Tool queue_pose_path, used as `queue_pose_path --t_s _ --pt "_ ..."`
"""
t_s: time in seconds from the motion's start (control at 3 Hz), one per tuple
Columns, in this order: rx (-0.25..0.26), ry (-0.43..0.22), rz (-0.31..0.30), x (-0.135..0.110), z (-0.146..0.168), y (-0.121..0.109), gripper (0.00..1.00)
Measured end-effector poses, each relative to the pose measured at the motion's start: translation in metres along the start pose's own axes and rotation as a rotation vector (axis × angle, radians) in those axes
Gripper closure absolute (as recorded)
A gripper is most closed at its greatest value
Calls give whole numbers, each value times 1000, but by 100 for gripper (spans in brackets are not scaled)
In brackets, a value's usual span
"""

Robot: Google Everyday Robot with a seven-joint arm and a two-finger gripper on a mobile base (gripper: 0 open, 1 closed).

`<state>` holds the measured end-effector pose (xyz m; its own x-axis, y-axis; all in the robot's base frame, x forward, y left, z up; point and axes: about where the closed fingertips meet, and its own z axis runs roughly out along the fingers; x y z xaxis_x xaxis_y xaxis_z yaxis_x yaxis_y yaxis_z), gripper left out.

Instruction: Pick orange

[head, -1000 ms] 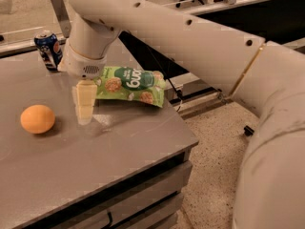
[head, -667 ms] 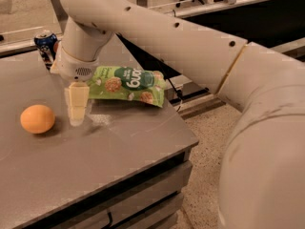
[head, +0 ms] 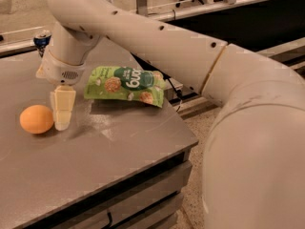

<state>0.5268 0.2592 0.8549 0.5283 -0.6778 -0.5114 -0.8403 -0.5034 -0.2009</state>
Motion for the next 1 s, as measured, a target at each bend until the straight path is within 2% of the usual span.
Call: queue_pose_path --t_s 0.67,1.0 --pt "-34 5 55 -11 8 6 0" --pt "-40 0 57 -14 10 7 0"
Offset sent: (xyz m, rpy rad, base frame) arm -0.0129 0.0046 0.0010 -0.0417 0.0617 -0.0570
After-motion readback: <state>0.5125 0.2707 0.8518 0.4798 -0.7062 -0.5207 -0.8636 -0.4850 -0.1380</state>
